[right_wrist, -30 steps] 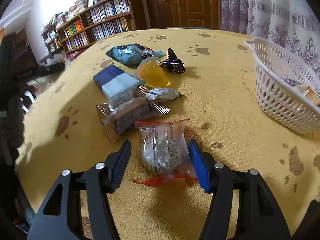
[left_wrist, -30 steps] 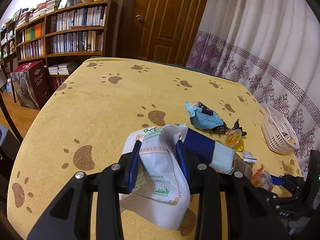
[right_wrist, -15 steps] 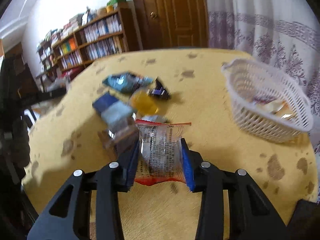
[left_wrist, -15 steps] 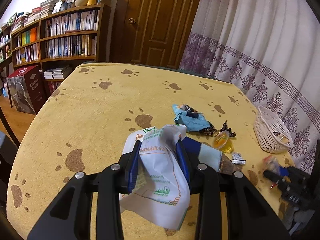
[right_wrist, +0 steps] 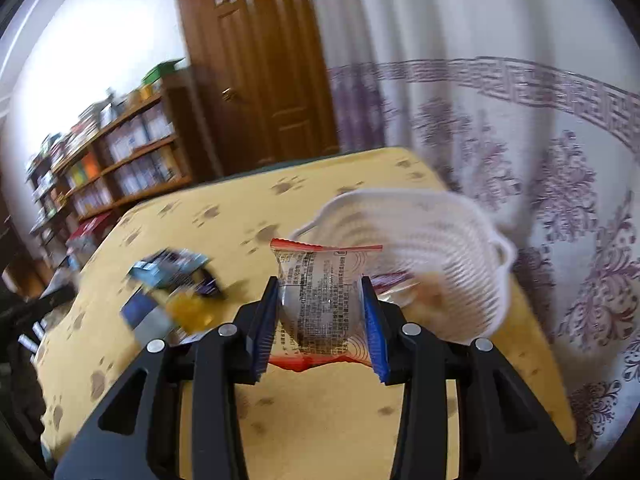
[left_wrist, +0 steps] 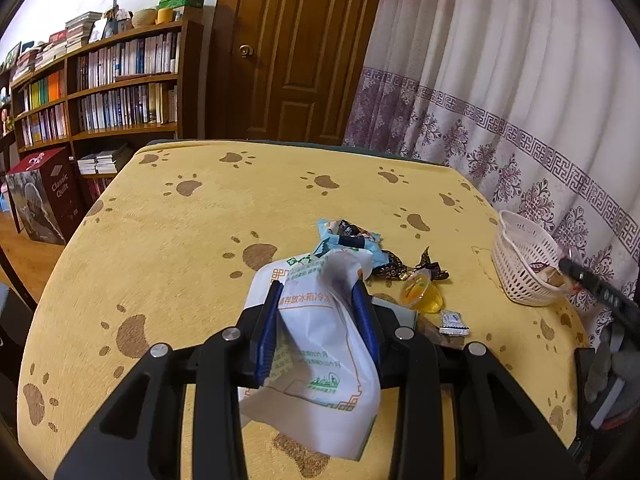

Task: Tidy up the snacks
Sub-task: 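Carry the red-edged pack to the basket and release it with the right tool, then lower the white-green bag into the basket and open the left tool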

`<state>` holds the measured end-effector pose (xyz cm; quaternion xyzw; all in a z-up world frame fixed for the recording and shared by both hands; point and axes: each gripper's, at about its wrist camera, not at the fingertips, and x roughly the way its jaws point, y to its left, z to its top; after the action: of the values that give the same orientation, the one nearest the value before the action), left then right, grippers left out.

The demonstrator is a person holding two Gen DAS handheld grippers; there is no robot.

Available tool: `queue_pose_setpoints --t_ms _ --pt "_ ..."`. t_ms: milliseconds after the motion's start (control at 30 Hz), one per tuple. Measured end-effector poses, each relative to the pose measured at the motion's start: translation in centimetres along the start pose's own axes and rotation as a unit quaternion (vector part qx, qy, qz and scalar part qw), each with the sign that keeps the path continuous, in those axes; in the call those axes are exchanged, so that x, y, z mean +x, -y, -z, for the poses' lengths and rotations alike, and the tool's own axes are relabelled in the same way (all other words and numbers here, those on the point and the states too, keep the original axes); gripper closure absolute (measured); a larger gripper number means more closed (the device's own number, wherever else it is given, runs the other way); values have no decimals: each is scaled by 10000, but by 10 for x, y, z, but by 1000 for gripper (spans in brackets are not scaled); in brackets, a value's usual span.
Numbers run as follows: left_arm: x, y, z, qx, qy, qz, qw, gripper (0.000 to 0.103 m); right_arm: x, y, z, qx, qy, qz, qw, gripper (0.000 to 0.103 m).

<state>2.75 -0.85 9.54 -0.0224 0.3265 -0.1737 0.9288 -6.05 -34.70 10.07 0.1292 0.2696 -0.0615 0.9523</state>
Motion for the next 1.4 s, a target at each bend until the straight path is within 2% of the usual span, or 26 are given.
queue_pose_setpoints --t_ms 267,300,333,400,833,1100,1400 --pt "4 16 -3 149 -40 -1 9999 68 13 44 -11 347 117 396 9985 62" --pt "4 19 -4 166 -51 8 9998 68 13 50 -12 414 145 406 9982 59" --pt "5 21 -5 182 -59 15 9998 68 13 52 -11 445 170 402 9981 53" --pt "6 25 -6 213 -68 24 9997 68 10 57 -10 500 275 403 9976 50" --pt "20 74 -17 612 -147 185 9978 68 -21 65 18 655 517 211 9963 50" --pt "33 127 -35 1016 -131 484 9936 67 -32 56 31 531 563 6 9970 50" --pt "52 195 -51 1334 -59 1019 9858 67 -31 61 39 588 535 -170 9967 50"
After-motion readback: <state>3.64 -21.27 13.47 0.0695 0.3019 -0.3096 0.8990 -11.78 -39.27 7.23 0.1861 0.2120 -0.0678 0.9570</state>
